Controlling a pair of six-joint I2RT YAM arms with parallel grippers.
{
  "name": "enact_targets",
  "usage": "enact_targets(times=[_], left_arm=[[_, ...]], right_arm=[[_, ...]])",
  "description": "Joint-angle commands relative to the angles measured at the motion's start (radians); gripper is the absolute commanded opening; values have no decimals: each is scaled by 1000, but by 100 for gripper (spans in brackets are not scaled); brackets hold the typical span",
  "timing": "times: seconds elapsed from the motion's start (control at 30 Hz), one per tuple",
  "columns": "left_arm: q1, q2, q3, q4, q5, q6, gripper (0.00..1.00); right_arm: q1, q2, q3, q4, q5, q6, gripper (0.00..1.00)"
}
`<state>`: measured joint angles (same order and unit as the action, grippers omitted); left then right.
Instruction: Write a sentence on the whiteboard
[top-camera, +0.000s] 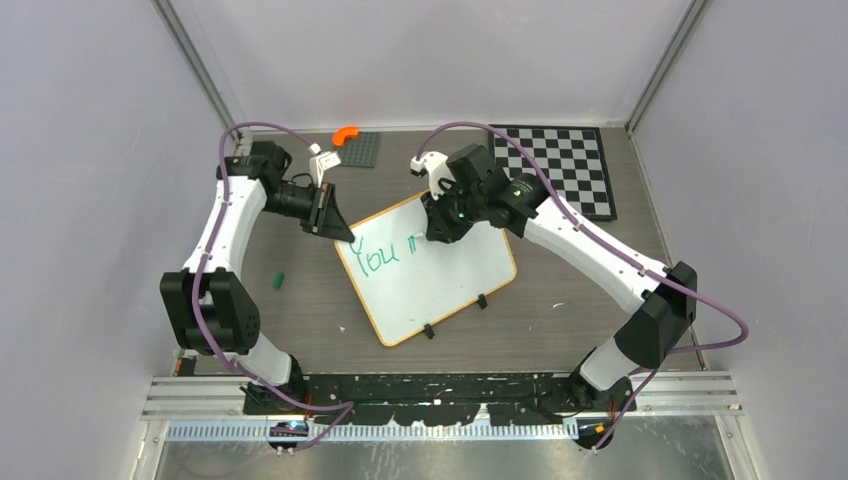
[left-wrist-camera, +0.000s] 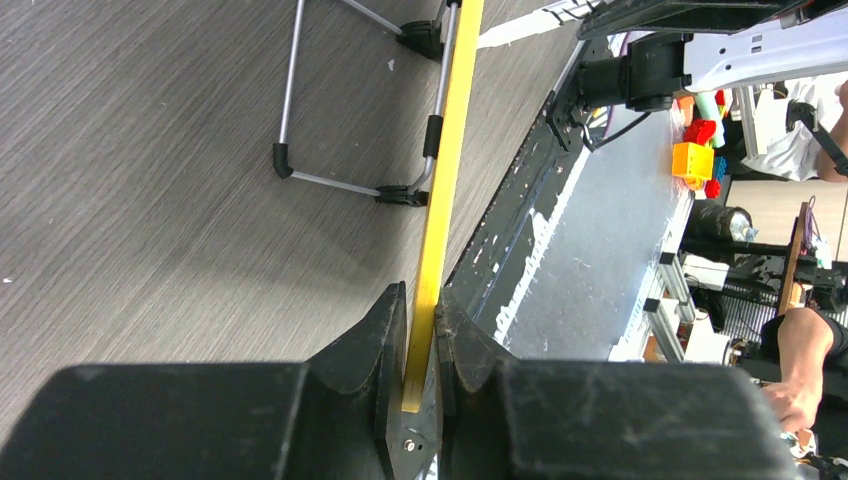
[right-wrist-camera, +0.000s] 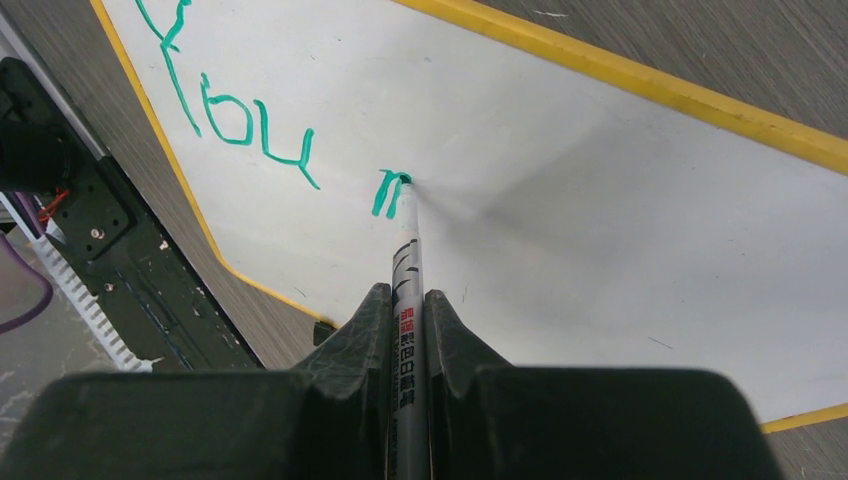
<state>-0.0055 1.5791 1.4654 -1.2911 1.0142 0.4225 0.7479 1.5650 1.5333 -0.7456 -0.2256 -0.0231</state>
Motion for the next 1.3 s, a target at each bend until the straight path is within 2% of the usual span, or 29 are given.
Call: enact_targets(times=[0.0, 0.67, 1.03, 1.27], left_arm=[[-18, -4, 7, 6, -16, -20, 0], [-17, -5, 4, 10, -19, -19, 0], [-25, 3, 15, -4, -23, -14, 0], [-31, 7, 22, -10, -24, -11, 0]], right_arm=[[-13, -3, 23, 29, 56, -23, 0], [-9, -52, -100, 23, 15, -6, 0], [-32, -91, 17, -21, -8, -20, 0], [-37, -91, 19, -21, 10, -22, 0]])
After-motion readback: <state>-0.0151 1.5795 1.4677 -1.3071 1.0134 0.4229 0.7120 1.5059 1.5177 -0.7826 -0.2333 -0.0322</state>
